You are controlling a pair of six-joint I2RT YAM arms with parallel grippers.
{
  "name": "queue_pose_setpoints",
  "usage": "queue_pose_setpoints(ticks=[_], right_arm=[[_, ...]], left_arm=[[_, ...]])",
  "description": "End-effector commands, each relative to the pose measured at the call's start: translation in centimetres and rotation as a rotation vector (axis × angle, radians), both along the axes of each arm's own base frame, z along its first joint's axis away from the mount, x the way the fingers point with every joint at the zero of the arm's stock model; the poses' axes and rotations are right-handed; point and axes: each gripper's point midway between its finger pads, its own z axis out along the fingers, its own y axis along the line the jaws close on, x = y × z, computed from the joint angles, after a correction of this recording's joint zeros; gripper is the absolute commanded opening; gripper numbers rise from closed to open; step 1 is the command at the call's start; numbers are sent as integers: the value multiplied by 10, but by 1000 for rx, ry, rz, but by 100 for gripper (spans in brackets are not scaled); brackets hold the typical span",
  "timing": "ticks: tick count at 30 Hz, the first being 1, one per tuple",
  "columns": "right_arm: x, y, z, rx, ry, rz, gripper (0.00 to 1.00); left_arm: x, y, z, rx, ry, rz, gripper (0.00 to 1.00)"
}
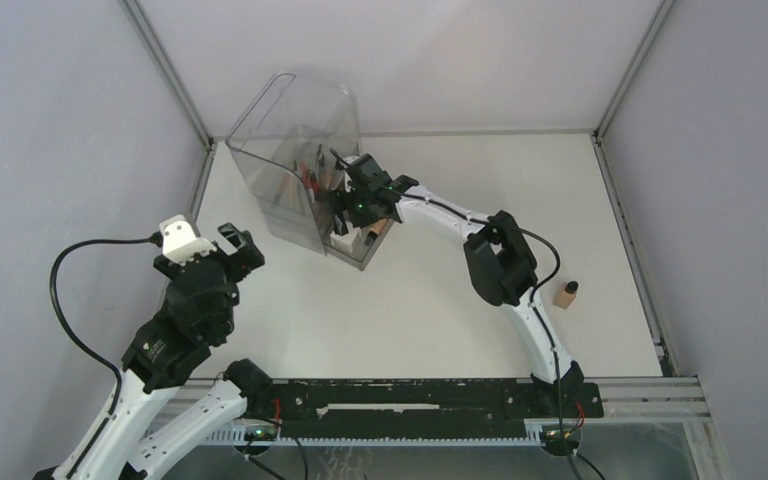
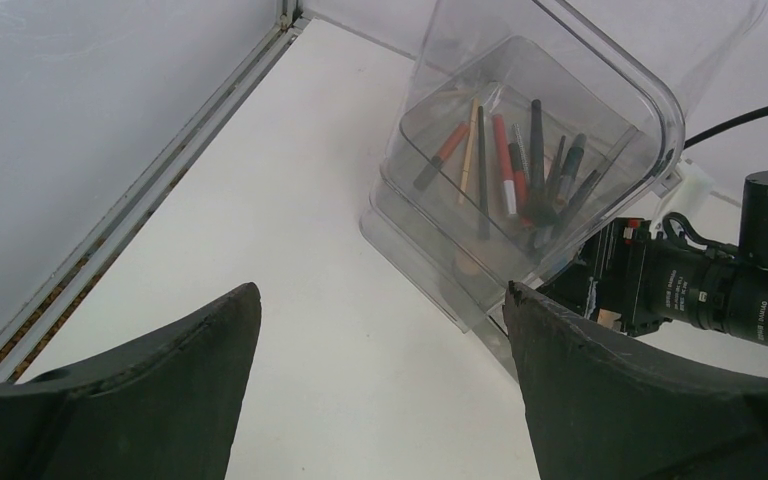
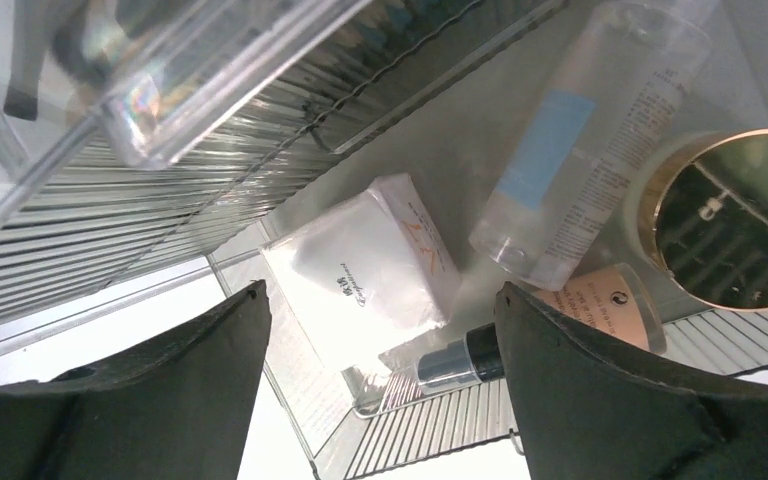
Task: Organize the makeup
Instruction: Place the makeup in the drawer, then pick up the makeup from the center of the board.
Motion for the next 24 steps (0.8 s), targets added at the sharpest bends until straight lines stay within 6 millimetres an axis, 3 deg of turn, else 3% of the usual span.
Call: queue_pose_setpoints(ticks=[1, 6, 9, 12, 14, 17, 19, 22, 24], right_arm=[[1, 11, 61, 94, -100, 25, 90], [-9, -12, 112, 145, -178, 1, 90], [-8, -55, 130, 164, -216, -87, 90], [-9, -127, 127, 124, -218, -252, 91], [-10, -189, 134, 87, -236, -416, 92], [-20, -284, 125, 18, -193, -678, 94], [-38, -348, 109, -11, -110, -850, 95], [-75, -423, 90, -72, -37, -1134, 96], [-102, -460, 82, -117, -29, -1291, 96]], left_arm=[[-1, 4, 3, -3, -14, 23, 94], [0, 3, 3, -10, -16, 18, 94], [-1, 3, 3, -14, -20, 16, 94], [1, 0, 3, -15, -17, 2, 94], [4, -6, 3, -19, -15, -21, 94], [11, -17, 2, -13, -5, -61, 94], [18, -26, 3, -11, -4, -93, 93], [27, -41, 2, -7, 8, -140, 93], [32, -49, 2, -16, 6, -166, 93]])
